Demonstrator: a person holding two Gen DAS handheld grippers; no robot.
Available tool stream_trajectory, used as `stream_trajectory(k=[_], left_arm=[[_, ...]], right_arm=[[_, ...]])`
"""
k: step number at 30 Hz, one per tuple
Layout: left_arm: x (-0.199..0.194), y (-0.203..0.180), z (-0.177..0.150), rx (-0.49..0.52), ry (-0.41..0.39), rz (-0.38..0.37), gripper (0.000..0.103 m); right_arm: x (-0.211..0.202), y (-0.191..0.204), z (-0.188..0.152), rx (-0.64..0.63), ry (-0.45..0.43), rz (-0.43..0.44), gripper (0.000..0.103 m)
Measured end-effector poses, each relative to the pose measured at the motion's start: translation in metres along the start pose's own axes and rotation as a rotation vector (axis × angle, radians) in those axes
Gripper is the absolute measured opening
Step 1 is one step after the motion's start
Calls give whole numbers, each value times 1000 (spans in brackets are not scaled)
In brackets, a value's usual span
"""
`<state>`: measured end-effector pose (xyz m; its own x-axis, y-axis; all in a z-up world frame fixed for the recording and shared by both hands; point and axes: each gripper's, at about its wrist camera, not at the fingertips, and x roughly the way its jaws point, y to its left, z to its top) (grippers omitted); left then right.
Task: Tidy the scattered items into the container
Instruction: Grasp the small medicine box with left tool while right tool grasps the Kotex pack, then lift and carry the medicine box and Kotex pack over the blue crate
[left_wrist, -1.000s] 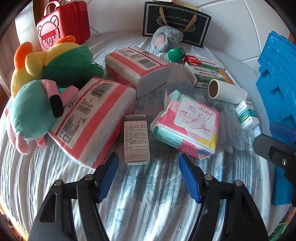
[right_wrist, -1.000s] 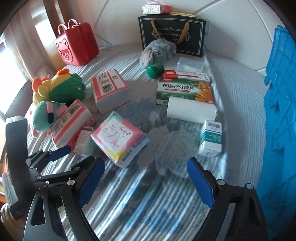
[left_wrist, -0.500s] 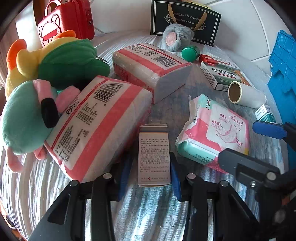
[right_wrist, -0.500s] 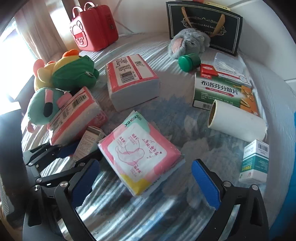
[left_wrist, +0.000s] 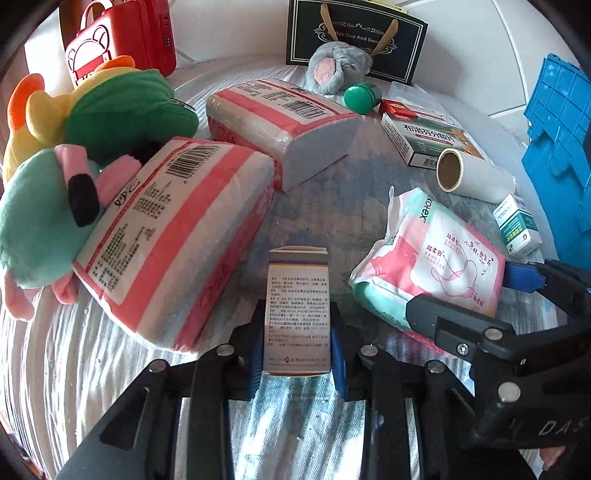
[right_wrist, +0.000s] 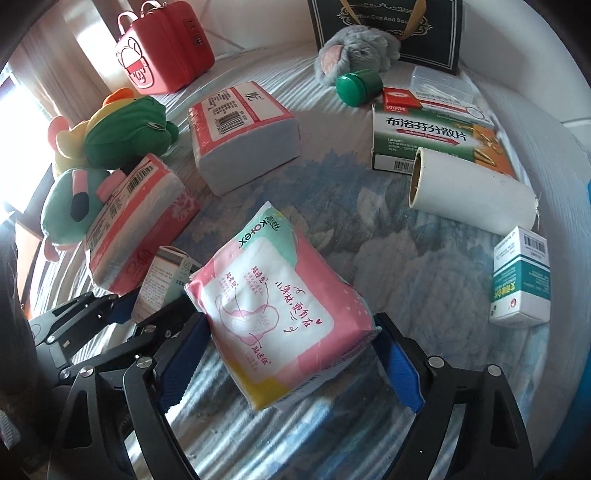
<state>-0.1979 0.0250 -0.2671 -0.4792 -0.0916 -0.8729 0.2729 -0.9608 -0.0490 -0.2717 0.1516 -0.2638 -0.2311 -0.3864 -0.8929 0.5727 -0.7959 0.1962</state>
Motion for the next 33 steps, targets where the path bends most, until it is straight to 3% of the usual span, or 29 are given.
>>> stream_trajectory(k=[6, 10, 13, 25, 33], left_arm=[[-3, 3, -6, 11, -13, 13, 29], [-10, 3, -9, 20, -15, 0, 29], [-26, 3, -6, 20, -38, -14, 29], [-127, 16, 17, 78, -203, -44, 29], [-212, 20, 34, 122, -373, -100, 29]], right_arm=[[7, 3, 2, -29, 17, -10, 95], [6, 7, -3, -21, 7, -14, 80], [-9, 11, -6, -11, -20, -2, 80], [-127, 46, 5, 22, -233, -86, 80], [-225, 80, -6, 34, -429, -150, 80]])
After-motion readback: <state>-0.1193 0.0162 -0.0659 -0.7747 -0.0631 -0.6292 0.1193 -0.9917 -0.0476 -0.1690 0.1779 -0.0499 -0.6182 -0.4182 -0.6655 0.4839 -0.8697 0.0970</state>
